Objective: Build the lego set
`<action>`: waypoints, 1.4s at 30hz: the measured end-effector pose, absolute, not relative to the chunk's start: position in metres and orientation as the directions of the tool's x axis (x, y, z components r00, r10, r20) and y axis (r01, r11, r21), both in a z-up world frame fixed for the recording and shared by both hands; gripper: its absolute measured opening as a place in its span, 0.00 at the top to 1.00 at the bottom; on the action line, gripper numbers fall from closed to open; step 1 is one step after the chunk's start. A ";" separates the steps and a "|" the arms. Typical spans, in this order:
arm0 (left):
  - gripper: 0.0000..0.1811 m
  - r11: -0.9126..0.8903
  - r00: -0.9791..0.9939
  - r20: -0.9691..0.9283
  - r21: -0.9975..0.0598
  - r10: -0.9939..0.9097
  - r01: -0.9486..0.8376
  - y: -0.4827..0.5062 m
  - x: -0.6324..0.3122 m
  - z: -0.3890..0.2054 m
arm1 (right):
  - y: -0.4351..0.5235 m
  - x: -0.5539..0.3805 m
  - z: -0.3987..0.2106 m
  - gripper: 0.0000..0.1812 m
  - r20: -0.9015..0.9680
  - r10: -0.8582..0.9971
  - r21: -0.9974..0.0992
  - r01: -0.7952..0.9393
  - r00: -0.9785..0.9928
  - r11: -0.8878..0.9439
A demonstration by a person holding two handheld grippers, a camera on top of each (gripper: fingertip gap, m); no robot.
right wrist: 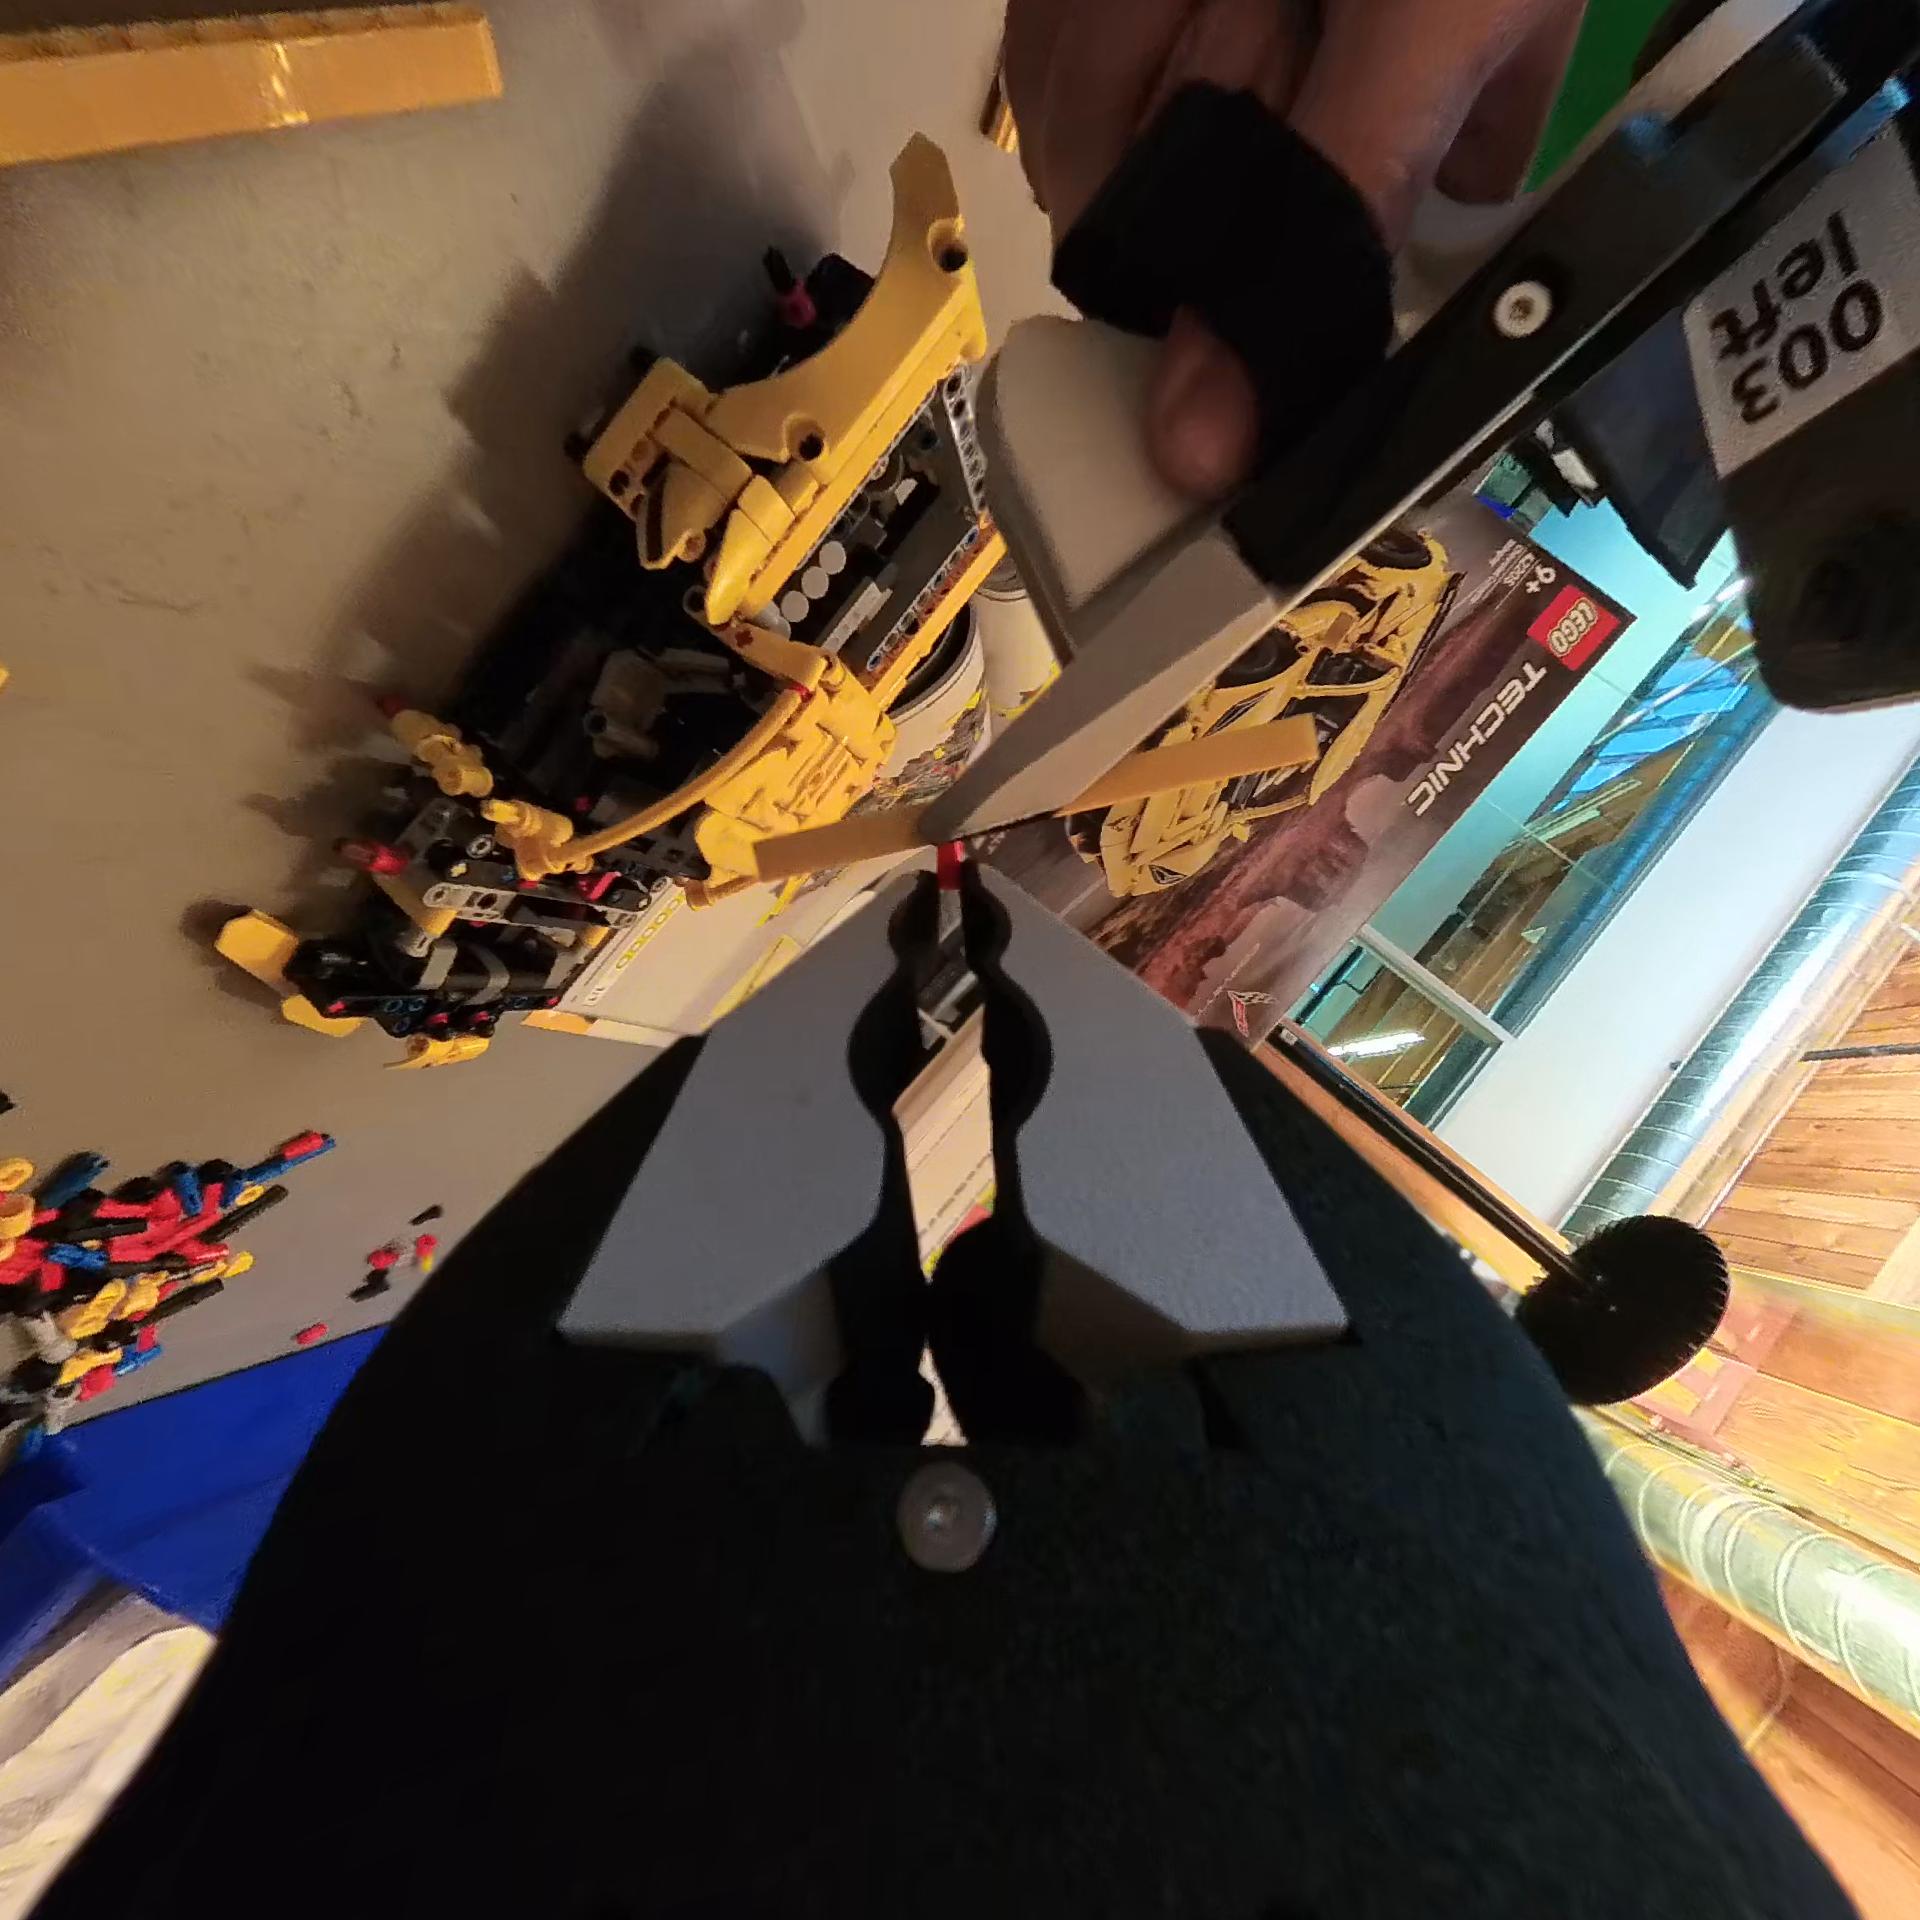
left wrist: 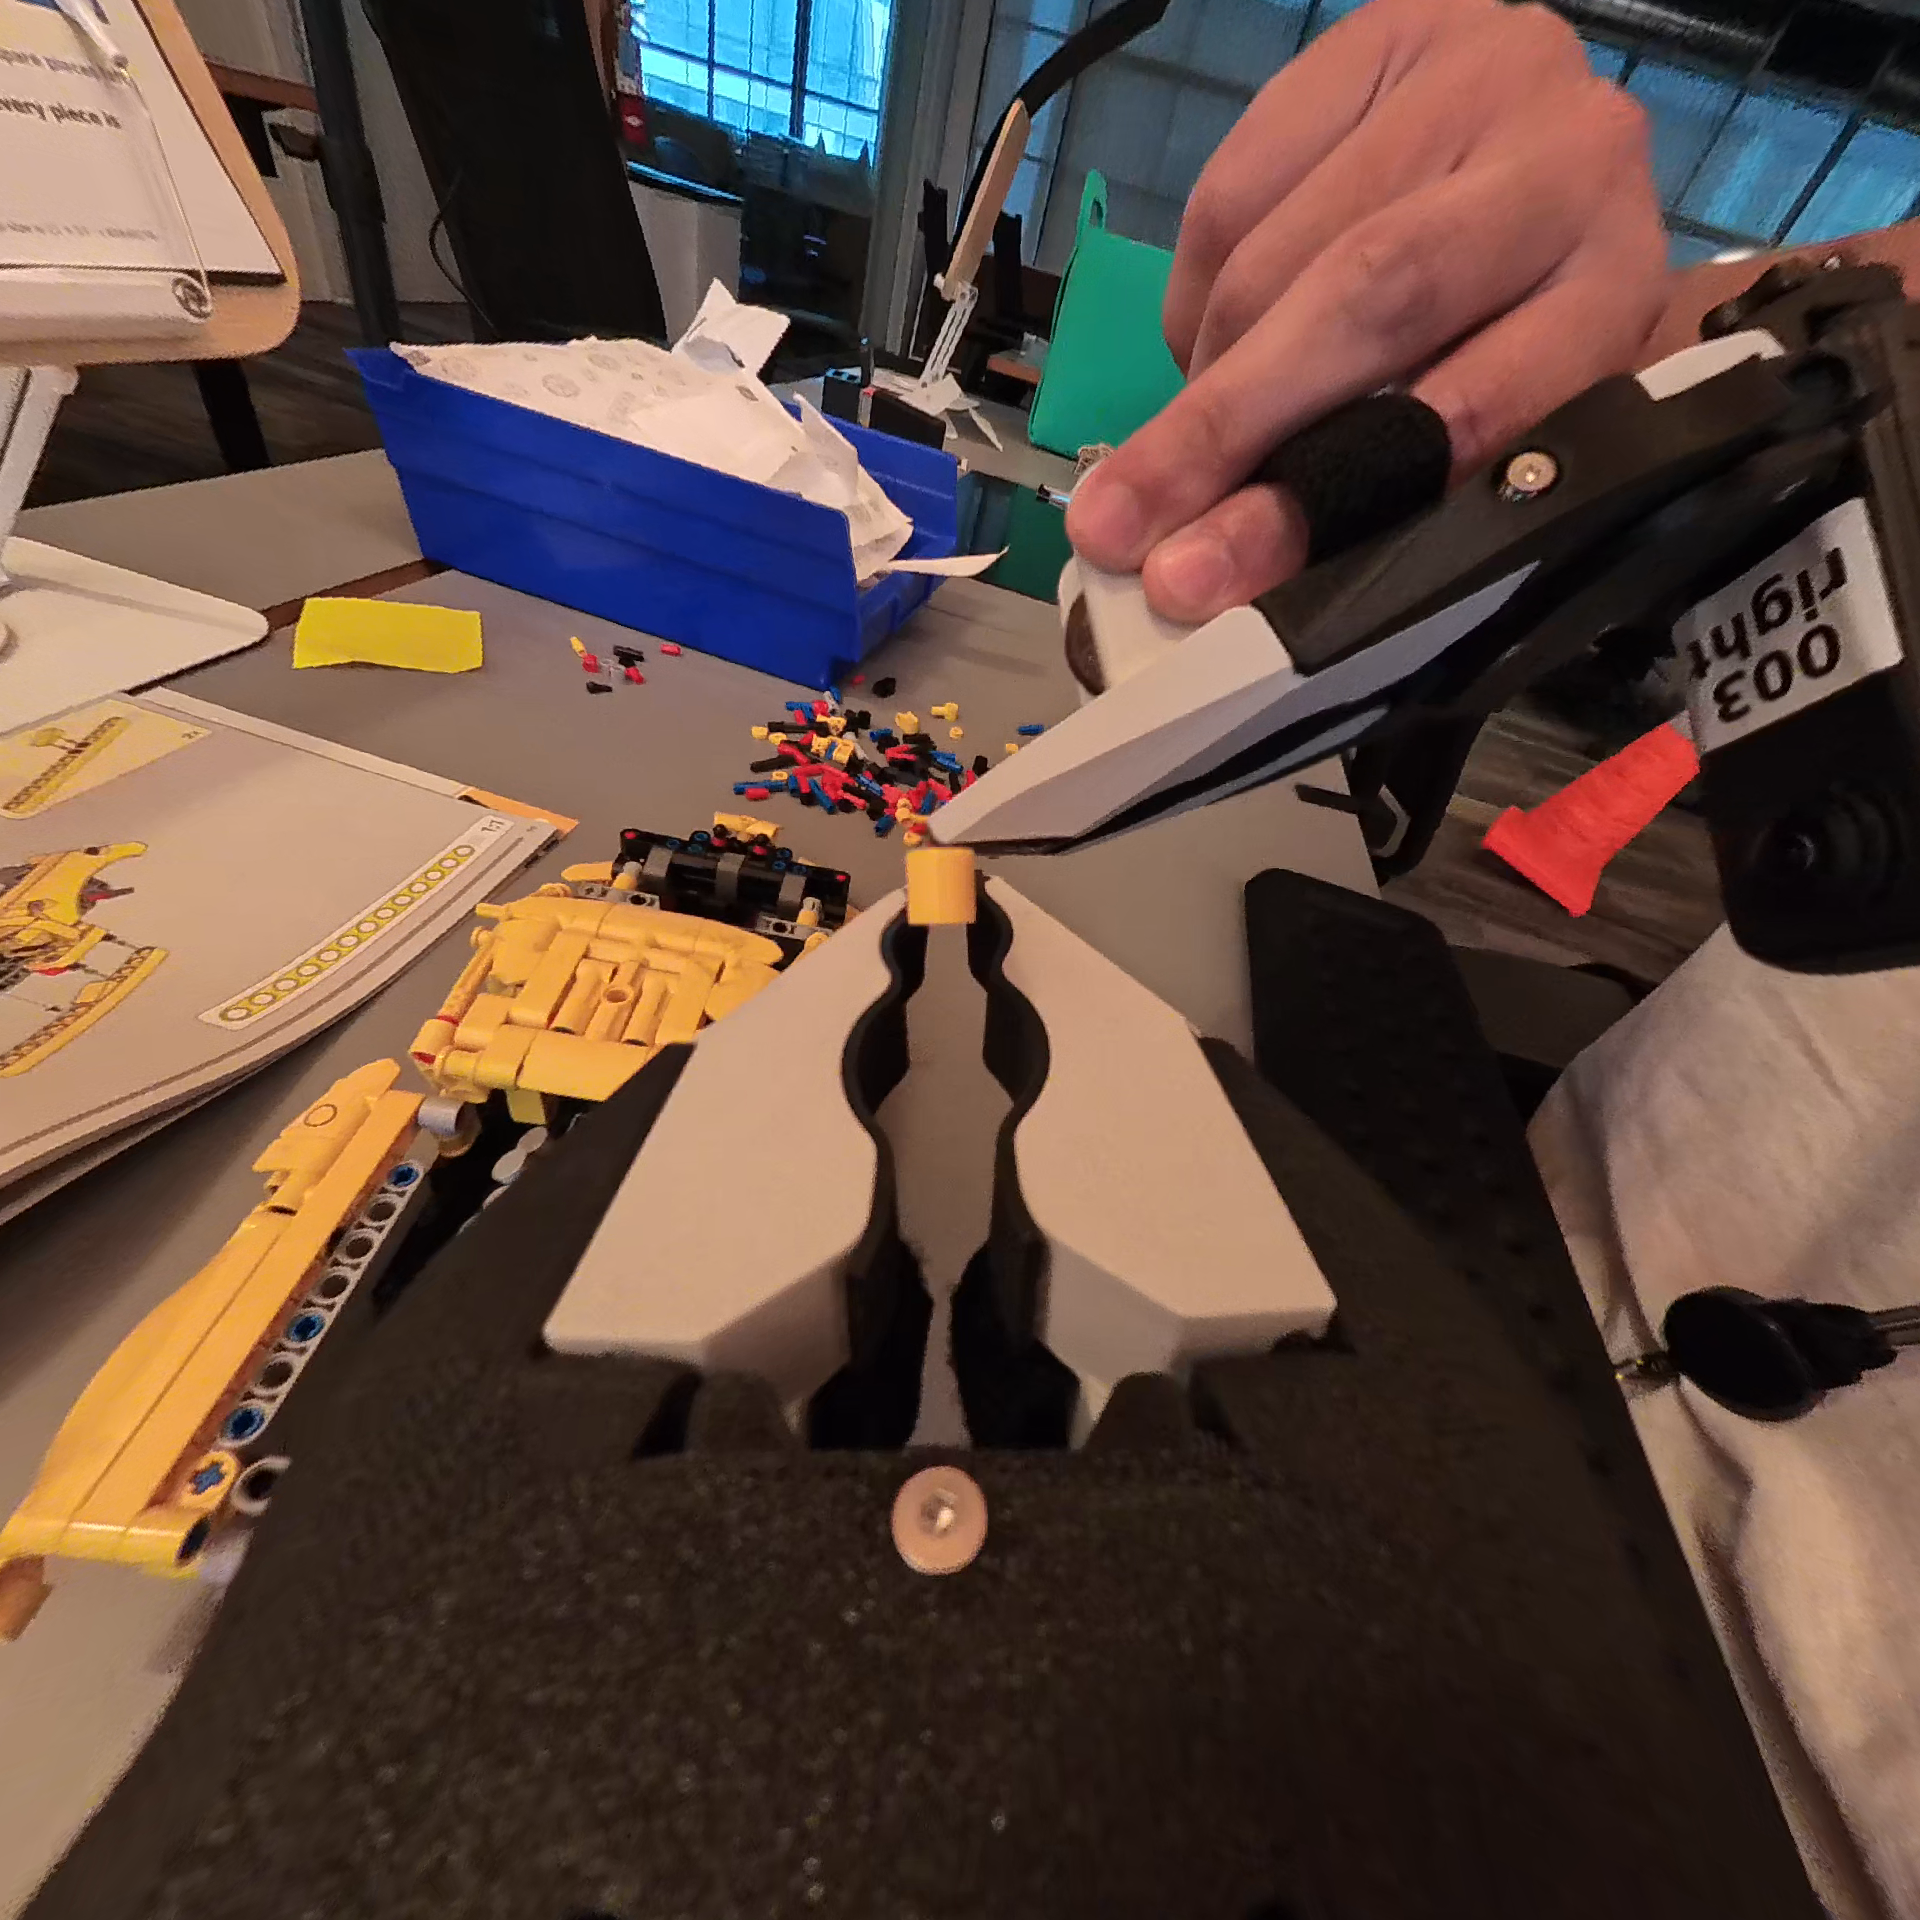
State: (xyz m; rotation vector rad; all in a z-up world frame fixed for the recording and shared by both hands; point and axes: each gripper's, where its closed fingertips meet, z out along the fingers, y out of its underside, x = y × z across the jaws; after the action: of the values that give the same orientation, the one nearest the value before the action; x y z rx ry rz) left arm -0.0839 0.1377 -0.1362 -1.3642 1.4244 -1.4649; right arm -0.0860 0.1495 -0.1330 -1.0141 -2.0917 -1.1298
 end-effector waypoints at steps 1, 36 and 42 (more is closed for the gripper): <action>0.96 -0.179 -0.228 0.221 -0.964 -0.948 -0.195 0.137 -0.084 -0.136 | 0.149 -0.086 -0.133 0.99 0.736 0.362 0.451 0.813 -0.572 0.368; 0.96 -0.162 -0.218 0.192 -0.976 -0.957 -0.149 0.137 -0.085 -0.127 | 0.154 -0.081 -0.128 0.98 0.769 0.612 0.069 0.976 -0.184 0.206; 0.96 -0.136 -0.217 0.169 -0.978 -0.961 -0.161 0.135 -0.084 -0.130 | 0.150 -0.071 -0.134 0.98 0.750 0.642 0.056 0.983 -0.158 0.177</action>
State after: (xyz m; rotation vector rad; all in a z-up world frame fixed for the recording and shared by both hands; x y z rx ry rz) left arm -0.0838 0.1352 -0.1297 -1.3165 1.4146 -1.4270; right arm -0.0708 0.1498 -0.1345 -1.5264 -1.8741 -0.7536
